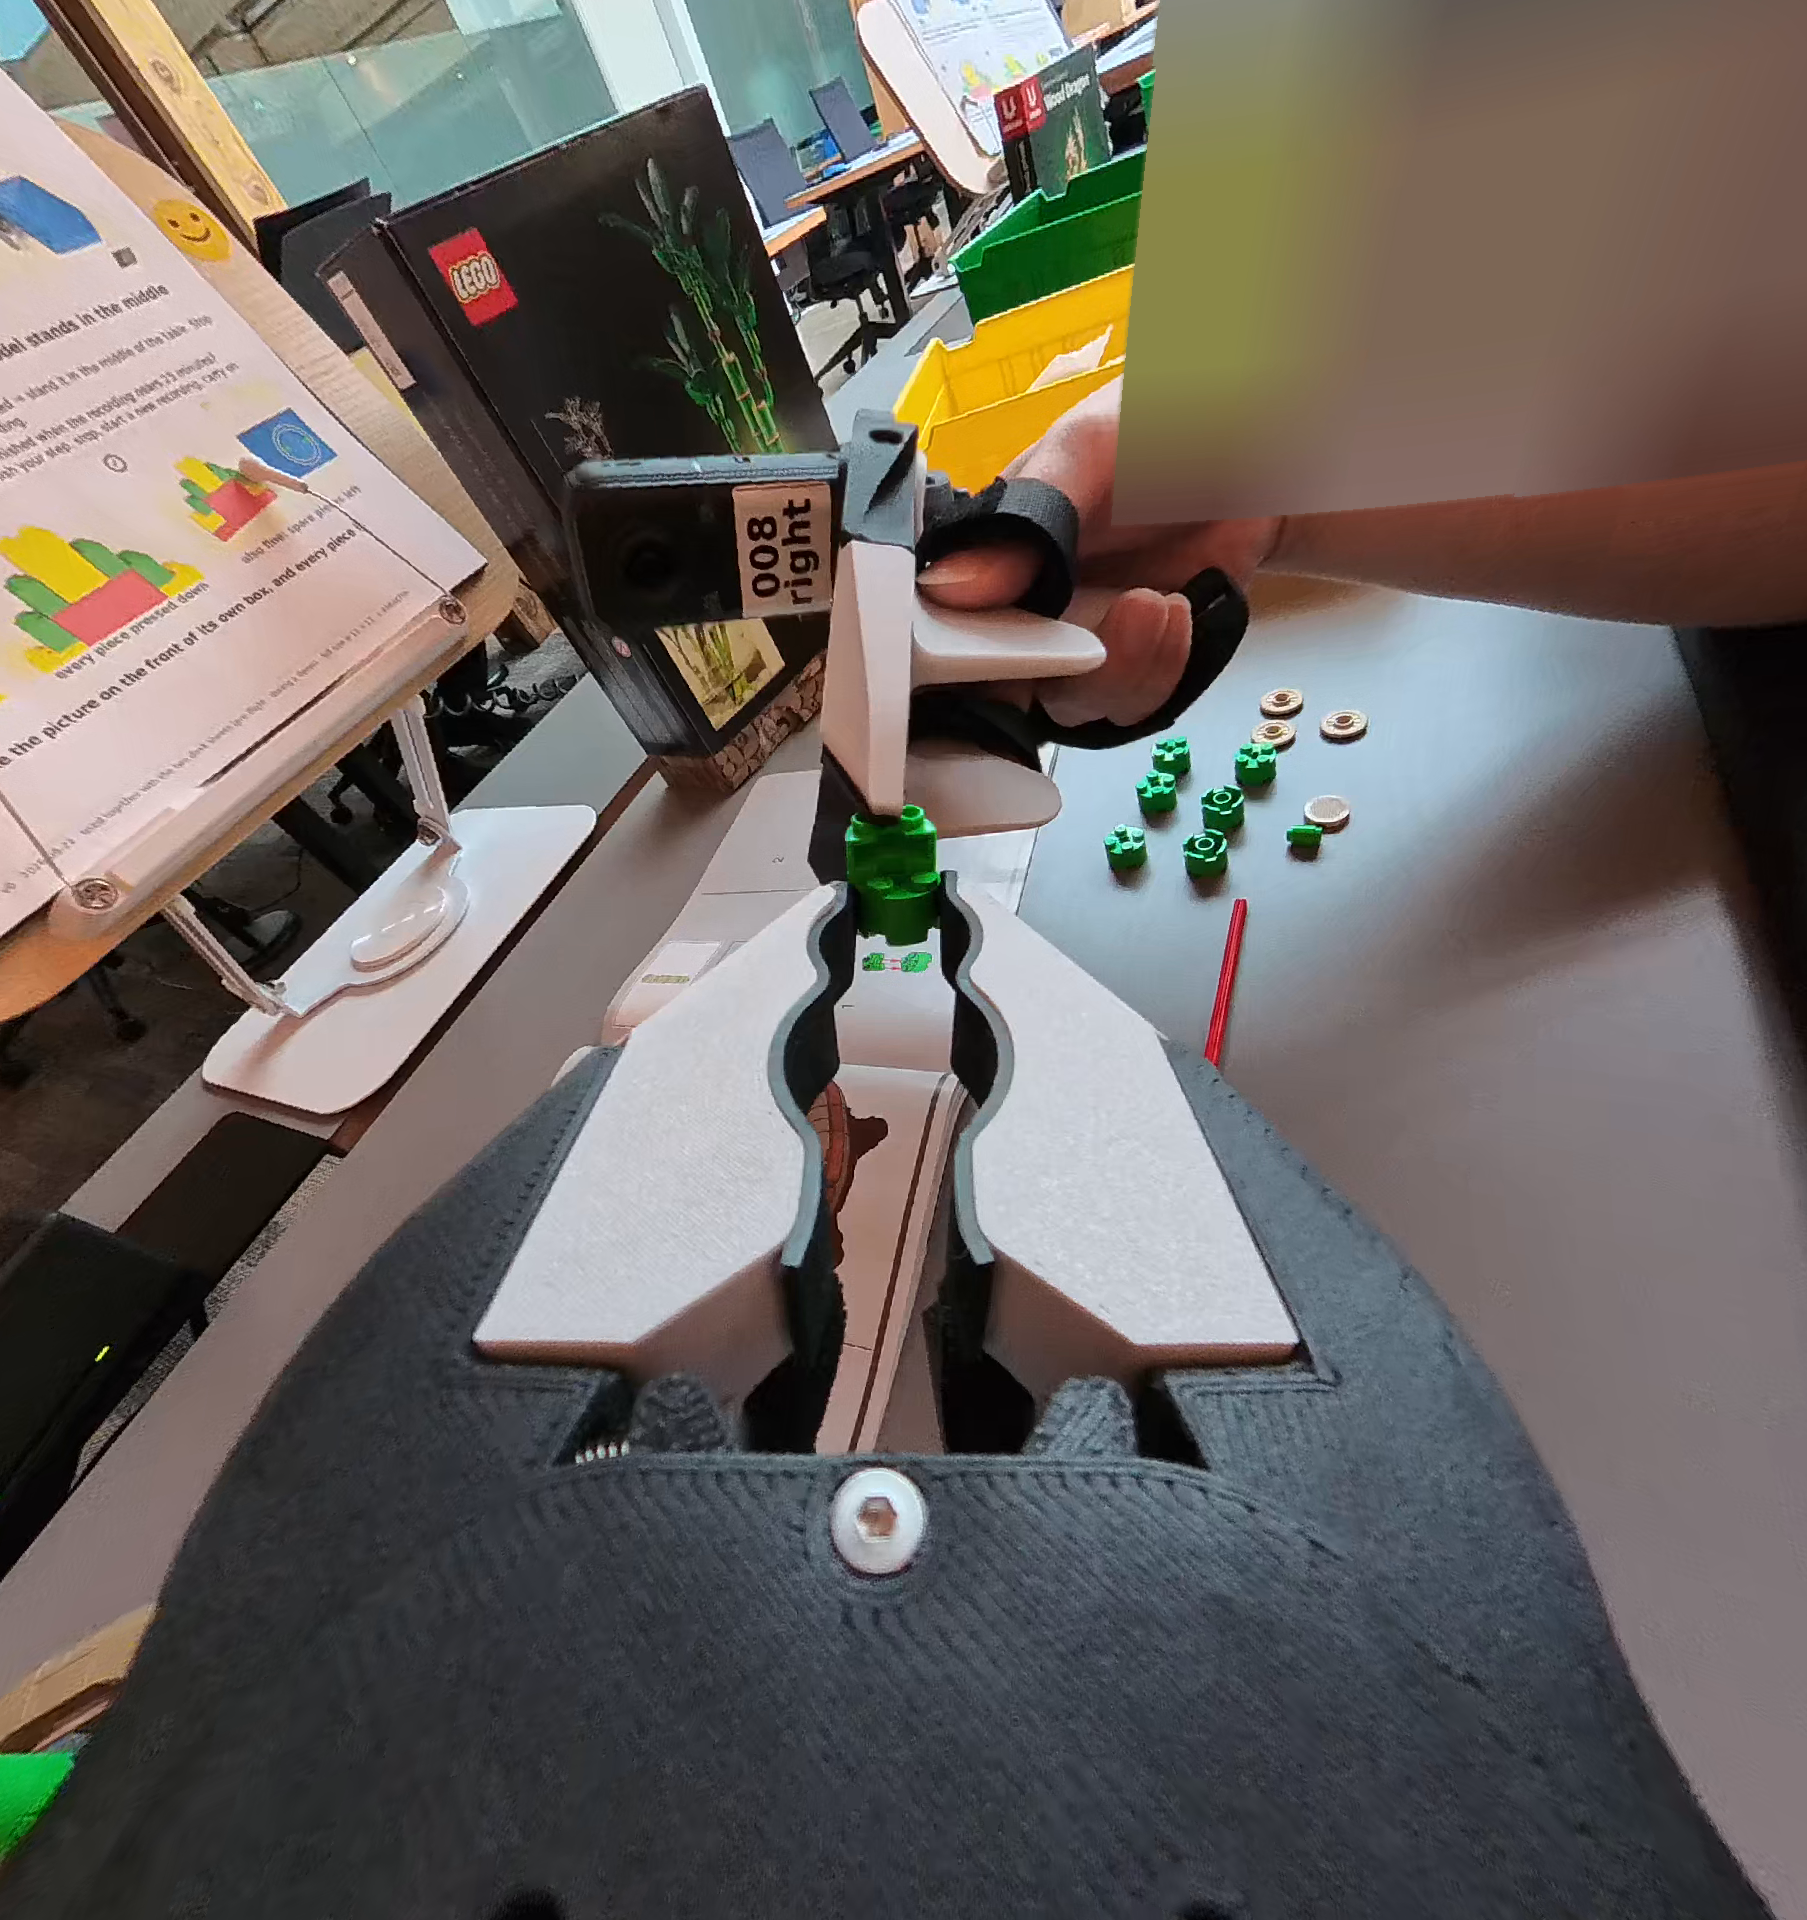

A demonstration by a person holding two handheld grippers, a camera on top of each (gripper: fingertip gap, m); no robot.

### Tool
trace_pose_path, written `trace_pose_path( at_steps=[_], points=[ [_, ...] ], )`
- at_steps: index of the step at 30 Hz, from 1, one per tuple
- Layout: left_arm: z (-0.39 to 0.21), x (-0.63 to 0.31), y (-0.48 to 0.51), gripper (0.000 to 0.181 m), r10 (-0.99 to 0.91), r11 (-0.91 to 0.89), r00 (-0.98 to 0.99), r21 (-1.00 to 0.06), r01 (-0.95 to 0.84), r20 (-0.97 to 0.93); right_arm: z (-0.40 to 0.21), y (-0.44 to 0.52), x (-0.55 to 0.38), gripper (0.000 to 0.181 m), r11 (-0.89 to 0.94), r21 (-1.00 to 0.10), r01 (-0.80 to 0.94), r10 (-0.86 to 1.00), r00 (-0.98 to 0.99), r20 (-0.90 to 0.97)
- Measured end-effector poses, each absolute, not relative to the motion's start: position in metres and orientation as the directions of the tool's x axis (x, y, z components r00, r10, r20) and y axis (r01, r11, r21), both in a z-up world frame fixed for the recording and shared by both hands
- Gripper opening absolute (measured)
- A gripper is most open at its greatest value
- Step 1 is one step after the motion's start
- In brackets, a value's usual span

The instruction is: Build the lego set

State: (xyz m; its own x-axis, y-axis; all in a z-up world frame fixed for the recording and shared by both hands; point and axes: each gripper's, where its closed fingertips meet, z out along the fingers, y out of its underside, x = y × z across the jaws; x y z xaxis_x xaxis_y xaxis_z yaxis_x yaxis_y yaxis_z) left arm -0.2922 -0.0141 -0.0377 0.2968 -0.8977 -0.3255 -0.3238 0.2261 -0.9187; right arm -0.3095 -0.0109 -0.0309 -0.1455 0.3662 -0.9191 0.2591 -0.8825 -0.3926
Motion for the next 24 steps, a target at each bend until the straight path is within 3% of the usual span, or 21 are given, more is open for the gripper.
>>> trace_pose_path(
  at_steps=[14,24],
  points=[
    [-0.0425,-0.2923,-0.0083,0.014,-0.870,0.236,0.327,-0.894,-0.381,-0.369,-0.0327,-0.0020,-0.3054,0.018,-0.786,-0.565,0.251,0.583,-0.005,-0.812],
    [-0.0448,-0.2929,-0.0050,0.014,-0.852,0.243,0.341,-0.877,-0.414,-0.397,-0.0328,-0.0025,-0.3045,0.008,-0.730,-0.627,0.273,0.661,0.049,-0.749]
  ],
)
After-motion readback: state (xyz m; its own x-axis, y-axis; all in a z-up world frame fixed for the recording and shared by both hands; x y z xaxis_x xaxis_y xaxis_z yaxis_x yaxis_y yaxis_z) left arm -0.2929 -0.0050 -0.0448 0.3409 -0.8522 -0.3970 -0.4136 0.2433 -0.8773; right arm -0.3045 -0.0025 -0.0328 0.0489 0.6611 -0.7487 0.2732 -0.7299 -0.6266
